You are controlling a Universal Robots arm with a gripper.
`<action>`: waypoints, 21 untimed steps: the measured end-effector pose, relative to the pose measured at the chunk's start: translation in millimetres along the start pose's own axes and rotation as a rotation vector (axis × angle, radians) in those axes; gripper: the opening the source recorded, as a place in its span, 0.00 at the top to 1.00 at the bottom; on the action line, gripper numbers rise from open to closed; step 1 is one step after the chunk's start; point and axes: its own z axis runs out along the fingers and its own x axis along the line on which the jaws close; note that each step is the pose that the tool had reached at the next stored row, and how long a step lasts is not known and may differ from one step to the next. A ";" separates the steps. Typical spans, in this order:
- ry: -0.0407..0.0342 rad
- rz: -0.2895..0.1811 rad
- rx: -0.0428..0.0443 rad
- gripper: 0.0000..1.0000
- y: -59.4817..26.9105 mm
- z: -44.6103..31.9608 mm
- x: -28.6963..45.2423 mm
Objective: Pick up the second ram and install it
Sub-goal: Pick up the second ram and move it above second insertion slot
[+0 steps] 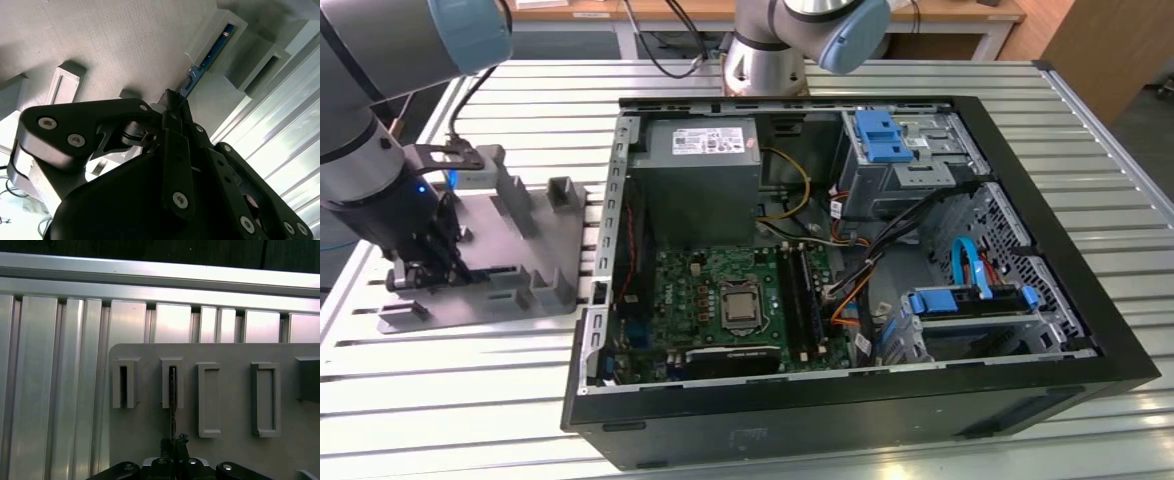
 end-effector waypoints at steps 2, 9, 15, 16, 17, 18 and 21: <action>-0.0001 0.000 0.0002 0.86 0.0 -5.5 -0.1; -0.0006 0.000 0.0004 0.86 -0.1 -36.9 -0.4; -0.0024 0.000 0.0005 0.86 -0.2 -62.6 -0.7; -0.0028 0.000 0.0004 0.86 -0.2 -65.7 -0.7; -0.0032 0.000 0.0005 0.86 -0.2 -68.6 -0.8; -0.0037 0.000 0.0005 0.86 -0.2 -71.8 -0.8; -0.0051 0.000 0.0006 0.86 -0.2 -80.2 -0.9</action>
